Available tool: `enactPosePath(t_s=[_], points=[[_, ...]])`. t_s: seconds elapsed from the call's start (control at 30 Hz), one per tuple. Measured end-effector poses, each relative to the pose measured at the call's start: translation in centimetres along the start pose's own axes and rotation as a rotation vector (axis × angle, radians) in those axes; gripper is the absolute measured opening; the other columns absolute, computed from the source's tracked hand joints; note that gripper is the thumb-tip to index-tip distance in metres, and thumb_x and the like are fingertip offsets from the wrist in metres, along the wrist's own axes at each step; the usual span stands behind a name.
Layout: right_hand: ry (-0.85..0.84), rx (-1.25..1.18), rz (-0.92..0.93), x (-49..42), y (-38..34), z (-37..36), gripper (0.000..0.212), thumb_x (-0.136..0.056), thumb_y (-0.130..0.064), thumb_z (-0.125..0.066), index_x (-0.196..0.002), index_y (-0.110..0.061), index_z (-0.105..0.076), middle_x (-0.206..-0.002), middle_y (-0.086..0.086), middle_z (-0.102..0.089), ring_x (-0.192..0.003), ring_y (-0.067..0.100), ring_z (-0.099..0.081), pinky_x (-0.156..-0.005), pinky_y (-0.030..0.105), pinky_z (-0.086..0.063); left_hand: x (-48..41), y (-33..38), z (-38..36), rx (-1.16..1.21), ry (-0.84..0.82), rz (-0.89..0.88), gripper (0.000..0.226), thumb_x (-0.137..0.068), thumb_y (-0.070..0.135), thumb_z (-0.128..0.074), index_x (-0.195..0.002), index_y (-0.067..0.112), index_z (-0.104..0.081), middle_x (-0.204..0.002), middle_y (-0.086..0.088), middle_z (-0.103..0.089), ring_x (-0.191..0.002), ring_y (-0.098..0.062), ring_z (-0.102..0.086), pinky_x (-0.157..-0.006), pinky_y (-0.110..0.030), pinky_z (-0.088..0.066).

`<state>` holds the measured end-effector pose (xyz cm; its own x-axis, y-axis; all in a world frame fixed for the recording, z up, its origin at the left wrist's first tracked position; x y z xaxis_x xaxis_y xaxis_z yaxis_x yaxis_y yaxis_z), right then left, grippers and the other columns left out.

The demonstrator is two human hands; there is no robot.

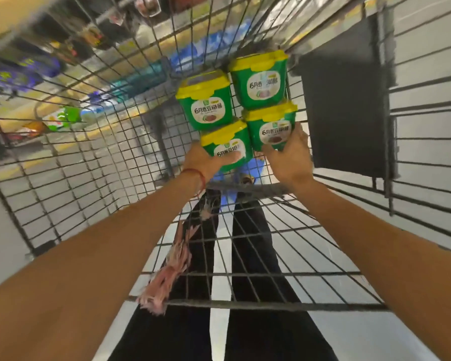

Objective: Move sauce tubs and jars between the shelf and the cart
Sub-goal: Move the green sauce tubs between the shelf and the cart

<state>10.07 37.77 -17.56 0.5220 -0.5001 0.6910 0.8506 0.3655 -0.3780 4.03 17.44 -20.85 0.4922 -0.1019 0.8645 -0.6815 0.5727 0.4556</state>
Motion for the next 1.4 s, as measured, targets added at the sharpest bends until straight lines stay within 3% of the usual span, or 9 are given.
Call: enactPosePath(t_s=[0.1,0.2,0.27,0.4,0.53,0.73,1.0,1.17,1.4], points=[[-0.029,0.023,0.044,-0.6,0.0,0.2,0.027,-0.093,-0.029,-0.075,-0.110,-0.037,-0.055,-0.154,0.014,-0.047,-0.136,0.033,-0.052,-0.112,0.045,-0.045,-1.9,-1.3,-0.3,0.146,0.054,0.037,0.087,-0.048,0.046,-0.099,-0.123,0.015,-0.067,-0.111,0.003,-0.077,-0.099,-0.011,-0.074,-0.089,-0.032,-0.061],[-0.039,0.000,0.044,-1.4,0.0,0.4,0.041,-0.092,-0.027,-0.077,-0.077,-0.040,-0.042,-0.148,0.013,-0.053,-0.134,0.034,-0.054,-0.113,0.046,-0.044,-2.1,-1.1,-0.8,0.272,0.038,0.033,0.068,-0.058,0.026,-0.099,-0.116,0.018,-0.065,-0.106,0.005,-0.076,-0.093,-0.007,-0.073,-0.077,-0.018,-0.060],[-0.013,-0.056,0.022,-1.6,0.2,0.3,0.028,-0.087,-0.029,-0.083,-0.094,-0.034,-0.057,-0.144,0.012,-0.056,-0.131,0.031,-0.055,-0.112,0.041,-0.045,-2.4,-1.4,-1.0,0.368,0.031,0.022,0.077,-0.053,0.022,-0.100,-0.121,0.013,-0.065,-0.111,-0.001,-0.076,-0.098,-0.013,-0.074,-0.079,-0.024,-0.061],[0.008,-0.121,0.011,-2.0,0.9,-0.1,0.082,-0.076,-0.031,-0.092,-0.142,-0.010,-0.048,-0.136,0.008,-0.057,-0.127,0.026,-0.058,-0.107,0.036,-0.049,-3.4,-2.2,-2.0,0.504,0.019,0.017,0.105,-0.039,0.030,-0.104,-0.132,0.007,-0.062,-0.123,-0.012,-0.073,-0.112,-0.031,-0.071,-0.097,-0.053,-0.055],[0.013,-0.171,0.012,-2.6,1.3,-0.2,0.080,-0.075,-0.028,-0.094,-0.138,-0.007,-0.050,-0.132,0.009,-0.060,-0.120,0.026,-0.062,-0.101,0.037,-0.054,-3.3,-2.3,-1.7,0.543,0.036,0.037,0.100,-0.042,0.022,-0.103,-0.131,0.006,-0.062,-0.120,-0.014,-0.073,-0.110,-0.032,-0.071,-0.093,-0.052,-0.058],[0.029,-0.206,-0.043,-3.2,2.0,-0.7,0.083,-0.073,-0.029,-0.096,-0.138,-0.007,-0.049,-0.129,0.007,-0.061,-0.116,0.024,-0.064,-0.100,0.040,-0.056,-2.8,-1.3,-1.7,0.554,-0.041,0.078,0.035,-0.074,-0.004,-0.081,-0.098,0.019,-0.073,-0.089,0.003,-0.079,-0.077,-0.010,-0.076,-0.059,-0.020,-0.057],[0.022,-0.212,-0.063,-3.8,2.2,-0.9,0.083,-0.068,-0.033,-0.099,-0.131,-0.008,-0.050,-0.117,0.001,-0.062,-0.110,0.021,-0.067,-0.095,0.040,-0.058,-2.8,-1.7,-2.0,0.640,-0.025,0.041,0.036,-0.077,-0.003,-0.078,-0.106,0.017,-0.071,-0.097,0.000,-0.078,-0.085,-0.013,-0.076,-0.065,-0.024,-0.058],[-0.029,-0.217,-0.098,-3.9,2.5,-1.0,0.081,-0.069,-0.037,-0.098,-0.128,-0.009,-0.049,-0.120,0.003,-0.063,-0.109,0.019,-0.064,-0.087,0.031,-0.054,-2.9,-1.8,-1.4,0.614,-0.016,0.083,0.076,-0.053,0.019,-0.094,-0.124,0.010,-0.068,-0.114,-0.009,-0.076,-0.102,-0.029,-0.074,-0.083,-0.043,-0.062],[-0.137,-0.328,-0.153,-3.9,3.6,-2.2,0.074,-0.070,-0.046,-0.095,-0.115,-0.015,-0.045,-0.099,-0.010,-0.061,-0.087,0.001,-0.059,-0.067,0.016,-0.044,-1.6,-2.5,0.1,0.651,0.031,0.133,0.054,-0.064,0.015,-0.088,-0.116,0.007,-0.074,-0.103,-0.010,-0.079,-0.092,-0.026,-0.077,-0.070,-0.033,-0.062]])
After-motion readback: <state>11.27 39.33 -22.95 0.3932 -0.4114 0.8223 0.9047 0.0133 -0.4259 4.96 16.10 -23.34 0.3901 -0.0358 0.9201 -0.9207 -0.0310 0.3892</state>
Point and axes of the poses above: each hand's wrist, its own x-axis away from the middle knuckle, its own z-axis out of the back of the hand, y = z × x, the point moved 5 cm from there along -x, towards the middle knuckle
